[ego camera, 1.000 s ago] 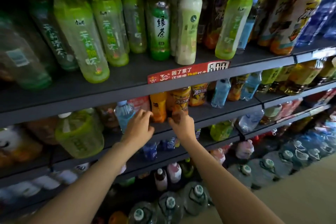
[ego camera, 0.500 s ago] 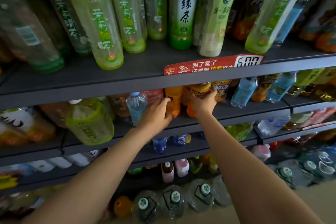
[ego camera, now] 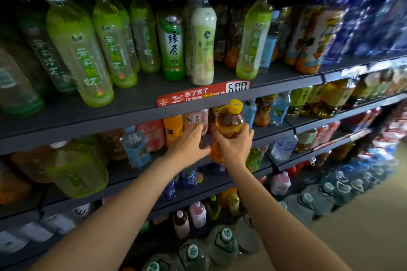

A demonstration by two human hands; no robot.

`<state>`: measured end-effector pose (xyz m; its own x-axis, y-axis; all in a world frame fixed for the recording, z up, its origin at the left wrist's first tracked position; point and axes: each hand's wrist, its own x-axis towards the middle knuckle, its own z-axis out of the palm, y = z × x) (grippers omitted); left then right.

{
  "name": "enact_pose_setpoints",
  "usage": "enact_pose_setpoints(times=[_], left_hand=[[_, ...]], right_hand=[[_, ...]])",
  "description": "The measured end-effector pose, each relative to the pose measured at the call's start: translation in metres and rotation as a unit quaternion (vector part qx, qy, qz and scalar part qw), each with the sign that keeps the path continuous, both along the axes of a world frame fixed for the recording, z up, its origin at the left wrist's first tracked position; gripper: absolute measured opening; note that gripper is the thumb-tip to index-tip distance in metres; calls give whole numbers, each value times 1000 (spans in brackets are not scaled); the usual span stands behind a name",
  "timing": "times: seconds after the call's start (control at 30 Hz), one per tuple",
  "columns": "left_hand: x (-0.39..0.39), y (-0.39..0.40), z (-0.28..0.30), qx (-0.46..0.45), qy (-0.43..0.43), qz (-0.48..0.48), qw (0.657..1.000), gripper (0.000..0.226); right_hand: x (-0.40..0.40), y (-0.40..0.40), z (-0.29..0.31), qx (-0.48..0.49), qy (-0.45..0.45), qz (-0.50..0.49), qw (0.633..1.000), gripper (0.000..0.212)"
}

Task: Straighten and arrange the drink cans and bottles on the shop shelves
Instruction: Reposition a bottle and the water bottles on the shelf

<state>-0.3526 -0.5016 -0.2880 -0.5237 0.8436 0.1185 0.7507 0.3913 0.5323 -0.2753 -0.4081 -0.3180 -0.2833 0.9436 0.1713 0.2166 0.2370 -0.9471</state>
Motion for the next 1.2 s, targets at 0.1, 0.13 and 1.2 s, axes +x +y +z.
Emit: enact_pose_setpoints(times=[0.1,0.13,1.2], left_hand=[[19,12,31,30,-15,-33,999,72],[24,16,44,43,-15,-36,998,71],[20,192,146,220,11,125,967,60]], right_hand=[[20,7,50,56,33,-27,998,60],[24,9,68,75,44,-32,996,59],[-9,176,158,234,197,139,942,65]])
